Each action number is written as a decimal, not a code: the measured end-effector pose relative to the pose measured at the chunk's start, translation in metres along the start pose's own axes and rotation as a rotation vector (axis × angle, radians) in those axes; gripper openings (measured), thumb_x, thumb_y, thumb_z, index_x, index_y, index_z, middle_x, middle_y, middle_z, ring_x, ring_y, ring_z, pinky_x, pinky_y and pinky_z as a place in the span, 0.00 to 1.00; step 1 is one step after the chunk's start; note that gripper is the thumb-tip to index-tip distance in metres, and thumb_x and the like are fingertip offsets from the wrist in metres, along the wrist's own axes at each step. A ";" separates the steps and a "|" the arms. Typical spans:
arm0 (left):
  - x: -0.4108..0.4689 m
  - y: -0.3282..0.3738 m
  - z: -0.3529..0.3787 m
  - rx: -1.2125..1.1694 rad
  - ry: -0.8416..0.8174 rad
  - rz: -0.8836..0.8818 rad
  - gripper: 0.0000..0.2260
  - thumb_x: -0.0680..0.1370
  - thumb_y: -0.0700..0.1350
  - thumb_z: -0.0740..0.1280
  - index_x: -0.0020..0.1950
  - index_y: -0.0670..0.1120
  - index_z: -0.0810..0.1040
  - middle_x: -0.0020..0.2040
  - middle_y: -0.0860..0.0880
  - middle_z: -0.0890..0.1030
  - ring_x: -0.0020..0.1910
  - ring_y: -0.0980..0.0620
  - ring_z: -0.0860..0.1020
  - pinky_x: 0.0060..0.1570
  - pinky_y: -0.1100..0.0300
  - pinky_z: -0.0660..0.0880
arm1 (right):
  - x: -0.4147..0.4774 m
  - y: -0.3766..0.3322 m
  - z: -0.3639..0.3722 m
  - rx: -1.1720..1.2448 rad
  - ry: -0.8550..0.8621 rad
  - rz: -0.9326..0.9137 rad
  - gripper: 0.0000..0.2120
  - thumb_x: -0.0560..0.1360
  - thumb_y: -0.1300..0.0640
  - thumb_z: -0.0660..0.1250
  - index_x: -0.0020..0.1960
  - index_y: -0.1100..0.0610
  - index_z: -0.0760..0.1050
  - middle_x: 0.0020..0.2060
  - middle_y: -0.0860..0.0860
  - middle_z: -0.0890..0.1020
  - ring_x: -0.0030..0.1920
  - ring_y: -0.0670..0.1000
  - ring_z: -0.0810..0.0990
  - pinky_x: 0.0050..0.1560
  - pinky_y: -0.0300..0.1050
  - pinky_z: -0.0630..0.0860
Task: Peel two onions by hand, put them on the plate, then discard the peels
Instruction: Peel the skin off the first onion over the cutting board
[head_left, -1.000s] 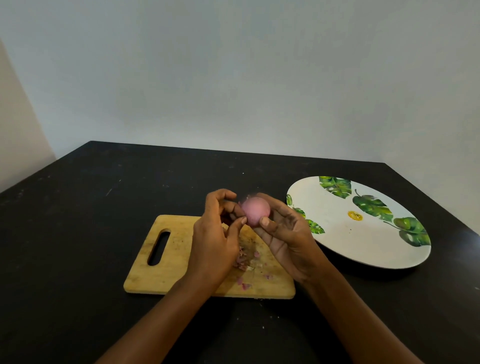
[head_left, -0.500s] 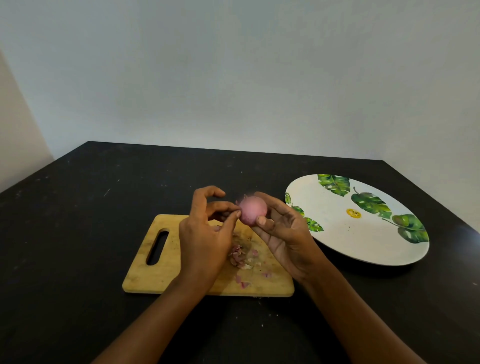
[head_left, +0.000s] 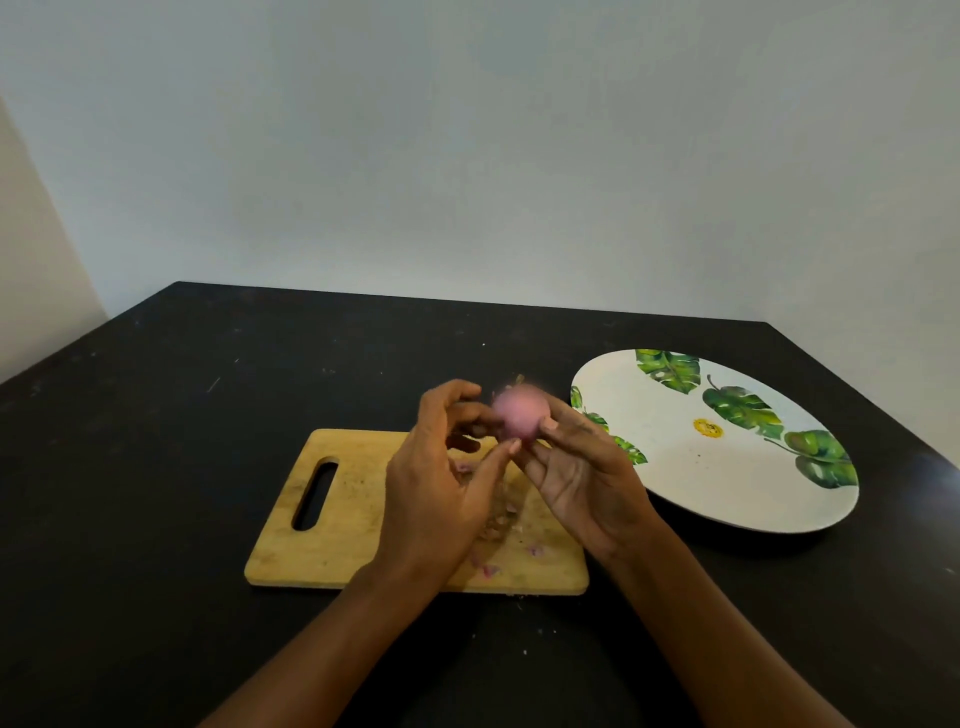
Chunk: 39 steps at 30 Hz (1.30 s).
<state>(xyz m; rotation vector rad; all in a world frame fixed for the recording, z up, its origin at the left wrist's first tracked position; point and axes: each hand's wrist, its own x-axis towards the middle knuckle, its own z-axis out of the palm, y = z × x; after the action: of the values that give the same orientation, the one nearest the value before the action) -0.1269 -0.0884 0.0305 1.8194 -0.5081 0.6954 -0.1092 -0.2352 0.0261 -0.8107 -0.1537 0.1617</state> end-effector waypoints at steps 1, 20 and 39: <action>0.001 0.000 -0.001 0.002 0.022 -0.015 0.25 0.71 0.42 0.74 0.58 0.60 0.64 0.47 0.61 0.78 0.49 0.63 0.78 0.41 0.75 0.74 | 0.000 0.001 0.001 -0.001 -0.002 0.009 0.40 0.57 0.59 0.82 0.66 0.65 0.72 0.61 0.64 0.78 0.59 0.60 0.80 0.50 0.46 0.81; -0.002 -0.012 0.002 0.191 -0.130 0.117 0.14 0.77 0.43 0.62 0.49 0.62 0.60 0.46 0.52 0.73 0.43 0.57 0.74 0.39 0.63 0.76 | -0.001 0.002 0.004 -0.038 0.053 -0.021 0.29 0.59 0.63 0.80 0.59 0.62 0.78 0.56 0.61 0.82 0.56 0.59 0.82 0.48 0.46 0.82; 0.005 -0.005 -0.005 0.075 -0.013 0.039 0.22 0.71 0.39 0.73 0.58 0.57 0.69 0.48 0.57 0.78 0.51 0.61 0.77 0.44 0.77 0.72 | -0.001 0.001 0.001 -0.038 -0.021 -0.019 0.22 0.66 0.77 0.67 0.57 0.62 0.79 0.56 0.61 0.82 0.56 0.62 0.82 0.48 0.48 0.82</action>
<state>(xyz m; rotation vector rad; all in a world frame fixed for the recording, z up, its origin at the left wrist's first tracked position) -0.1213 -0.0820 0.0323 1.8899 -0.5336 0.7378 -0.1109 -0.2340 0.0264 -0.8452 -0.1841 0.1497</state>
